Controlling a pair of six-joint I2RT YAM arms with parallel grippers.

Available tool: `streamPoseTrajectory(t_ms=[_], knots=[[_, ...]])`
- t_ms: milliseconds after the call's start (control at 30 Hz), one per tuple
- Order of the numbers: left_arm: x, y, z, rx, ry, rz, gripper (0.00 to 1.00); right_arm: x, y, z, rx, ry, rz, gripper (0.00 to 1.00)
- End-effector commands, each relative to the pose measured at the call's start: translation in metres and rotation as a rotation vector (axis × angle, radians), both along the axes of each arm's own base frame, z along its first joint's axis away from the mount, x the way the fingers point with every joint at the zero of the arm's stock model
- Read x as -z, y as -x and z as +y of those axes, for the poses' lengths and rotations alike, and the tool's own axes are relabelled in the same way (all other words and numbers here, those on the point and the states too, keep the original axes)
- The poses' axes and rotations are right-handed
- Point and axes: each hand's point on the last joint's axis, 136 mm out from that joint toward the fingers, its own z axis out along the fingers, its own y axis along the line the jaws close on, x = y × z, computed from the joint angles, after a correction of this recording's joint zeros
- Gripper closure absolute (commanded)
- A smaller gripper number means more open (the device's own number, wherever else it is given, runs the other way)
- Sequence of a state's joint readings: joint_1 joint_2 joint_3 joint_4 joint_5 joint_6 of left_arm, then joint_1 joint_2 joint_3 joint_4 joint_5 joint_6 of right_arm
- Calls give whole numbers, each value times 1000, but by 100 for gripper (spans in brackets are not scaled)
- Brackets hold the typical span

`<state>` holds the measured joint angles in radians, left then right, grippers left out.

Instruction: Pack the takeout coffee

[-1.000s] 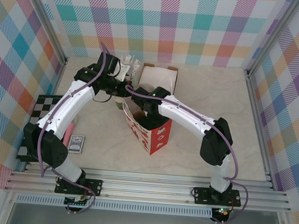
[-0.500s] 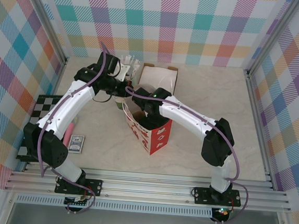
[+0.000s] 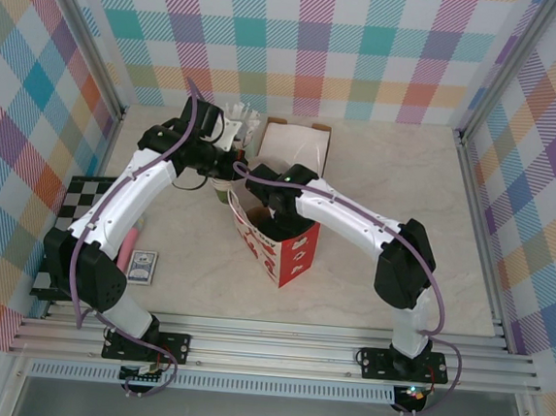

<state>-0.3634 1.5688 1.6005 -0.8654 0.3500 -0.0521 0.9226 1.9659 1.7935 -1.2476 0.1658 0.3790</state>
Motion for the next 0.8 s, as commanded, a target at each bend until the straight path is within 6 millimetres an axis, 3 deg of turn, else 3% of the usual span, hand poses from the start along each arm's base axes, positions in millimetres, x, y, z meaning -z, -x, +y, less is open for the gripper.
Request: streamPoseTrajectory(t_ms=[0,767], knots=[[2,5,0,19,4,16,100,3,2,-4,-10,3,14,43],[2,4,-2,24,10,20,100,5,9,-13,10,59,63,43]])
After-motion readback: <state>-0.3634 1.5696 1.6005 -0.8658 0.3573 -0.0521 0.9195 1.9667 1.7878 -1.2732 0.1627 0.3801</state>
